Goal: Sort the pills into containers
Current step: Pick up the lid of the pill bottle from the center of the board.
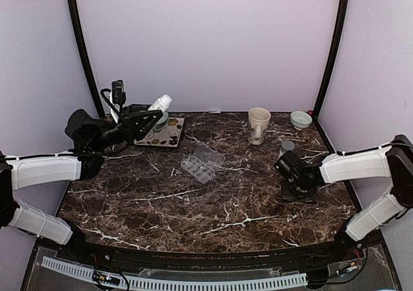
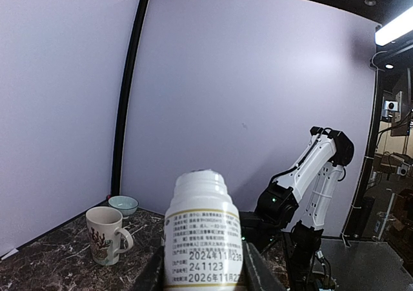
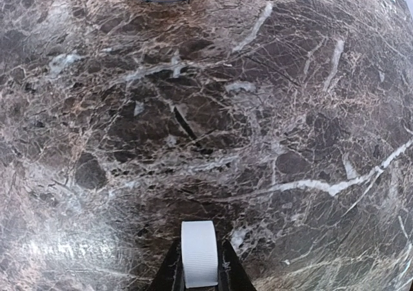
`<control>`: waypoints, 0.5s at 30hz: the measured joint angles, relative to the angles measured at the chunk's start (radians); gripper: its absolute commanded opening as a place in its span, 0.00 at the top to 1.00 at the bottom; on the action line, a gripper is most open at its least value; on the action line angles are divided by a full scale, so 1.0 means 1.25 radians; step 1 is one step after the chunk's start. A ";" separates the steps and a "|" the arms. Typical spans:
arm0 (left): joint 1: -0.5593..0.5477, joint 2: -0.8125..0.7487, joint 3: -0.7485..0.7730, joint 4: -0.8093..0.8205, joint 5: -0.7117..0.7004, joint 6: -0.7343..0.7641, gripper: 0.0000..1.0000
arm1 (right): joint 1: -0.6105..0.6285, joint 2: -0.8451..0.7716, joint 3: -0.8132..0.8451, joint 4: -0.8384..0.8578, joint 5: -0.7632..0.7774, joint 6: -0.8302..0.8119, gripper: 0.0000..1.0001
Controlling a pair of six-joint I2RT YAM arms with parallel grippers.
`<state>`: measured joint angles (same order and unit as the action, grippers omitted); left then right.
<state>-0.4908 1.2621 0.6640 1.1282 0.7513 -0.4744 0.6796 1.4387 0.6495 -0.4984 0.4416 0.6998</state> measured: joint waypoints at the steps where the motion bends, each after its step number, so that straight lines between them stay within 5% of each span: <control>1: 0.000 0.000 0.000 0.000 0.000 0.000 1.00 | 0.000 -0.001 -0.001 0.002 0.000 0.000 0.88; 15: 0.000 0.000 -0.005 -0.004 0.000 0.001 1.00 | 0.020 0.048 0.042 0.008 0.025 -0.016 0.94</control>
<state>-0.4908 1.2621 0.6571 1.1233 0.7509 -0.4736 0.7048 1.4986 0.7021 -0.4881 0.4725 0.6796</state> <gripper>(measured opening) 0.323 0.126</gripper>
